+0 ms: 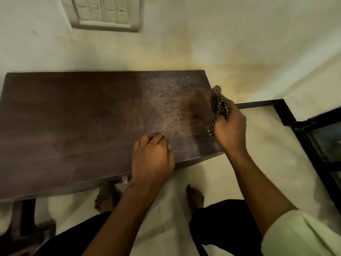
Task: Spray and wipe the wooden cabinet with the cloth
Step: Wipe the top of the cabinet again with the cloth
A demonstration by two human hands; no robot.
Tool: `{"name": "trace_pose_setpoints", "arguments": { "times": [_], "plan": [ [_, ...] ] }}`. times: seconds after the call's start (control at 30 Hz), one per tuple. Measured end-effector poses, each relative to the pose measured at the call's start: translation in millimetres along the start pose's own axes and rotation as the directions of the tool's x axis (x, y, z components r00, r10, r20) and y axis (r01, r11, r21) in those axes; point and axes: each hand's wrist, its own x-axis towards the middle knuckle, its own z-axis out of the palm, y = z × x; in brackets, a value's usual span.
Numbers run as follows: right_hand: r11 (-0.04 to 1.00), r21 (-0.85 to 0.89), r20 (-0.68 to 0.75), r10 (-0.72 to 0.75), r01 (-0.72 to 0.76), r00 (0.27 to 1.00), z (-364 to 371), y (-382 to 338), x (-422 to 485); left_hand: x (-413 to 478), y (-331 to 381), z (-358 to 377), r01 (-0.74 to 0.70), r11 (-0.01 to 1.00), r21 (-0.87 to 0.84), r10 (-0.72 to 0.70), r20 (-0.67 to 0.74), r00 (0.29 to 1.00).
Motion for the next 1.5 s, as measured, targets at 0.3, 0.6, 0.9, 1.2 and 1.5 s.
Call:
{"name": "trace_pose_setpoints", "arguments": {
  "times": [0.3, 0.6, 0.9, 1.2, 1.5],
  "plan": [
    [0.763, -0.389, 0.564, -0.245, 0.516, 0.788, 50.7, 41.4, 33.3, 16.4, 24.1, 17.9, -0.058, 0.994, 0.091, 0.055, 0.036, 0.998],
    [0.792, -0.252, 0.644, -0.292, 0.556, 0.707, 19.3, 79.4, -4.3, 29.0, 47.3, 5.7, -0.007, 0.995, 0.098, 0.001, 0.063, 0.998],
    [0.794, -0.262, 0.577, -0.326, 0.548, 0.749, 34.8, 60.7, 42.9, 35.8, 40.8, 17.1, -0.024, 0.990, 0.136, 0.028, -0.027, 0.999],
    [0.810, -0.163, 0.635, -0.350, 0.563, 0.689, 5.6, 82.3, 14.8, 35.9, 39.0, 22.1, -0.057, 0.979, 0.195, 0.046, 0.062, 0.997],
    [0.828, -0.210, 0.620, -0.299, 0.520, 0.725, 0.6, 90.7, 18.5, 35.2, 36.0, 27.0, -0.053, 0.974, 0.221, 0.033, 0.094, 0.995]
  ]
}}
